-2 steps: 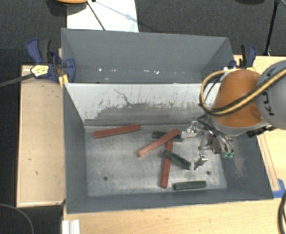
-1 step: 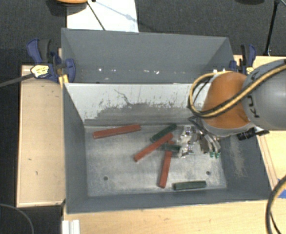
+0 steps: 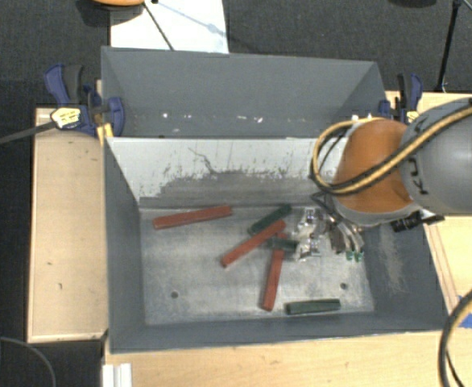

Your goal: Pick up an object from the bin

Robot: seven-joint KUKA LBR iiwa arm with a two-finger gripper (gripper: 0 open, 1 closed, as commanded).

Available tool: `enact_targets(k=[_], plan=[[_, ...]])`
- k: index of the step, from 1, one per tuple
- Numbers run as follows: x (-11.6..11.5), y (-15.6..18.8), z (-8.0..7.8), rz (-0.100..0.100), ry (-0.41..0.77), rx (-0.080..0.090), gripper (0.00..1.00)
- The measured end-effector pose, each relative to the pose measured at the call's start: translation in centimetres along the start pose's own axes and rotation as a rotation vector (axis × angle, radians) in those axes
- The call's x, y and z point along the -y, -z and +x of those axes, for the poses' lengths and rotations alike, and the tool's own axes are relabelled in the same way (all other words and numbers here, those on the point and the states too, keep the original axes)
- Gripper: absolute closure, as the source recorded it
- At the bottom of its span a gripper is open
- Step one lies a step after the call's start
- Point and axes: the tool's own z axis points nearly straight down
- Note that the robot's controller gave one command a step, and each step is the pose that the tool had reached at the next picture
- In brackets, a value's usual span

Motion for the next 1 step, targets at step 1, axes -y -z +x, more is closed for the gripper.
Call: enact_targets(k=[1], plan=[[0.1, 4.26, 1.08, 0.0, 0.001, -0.027, 1.0]])
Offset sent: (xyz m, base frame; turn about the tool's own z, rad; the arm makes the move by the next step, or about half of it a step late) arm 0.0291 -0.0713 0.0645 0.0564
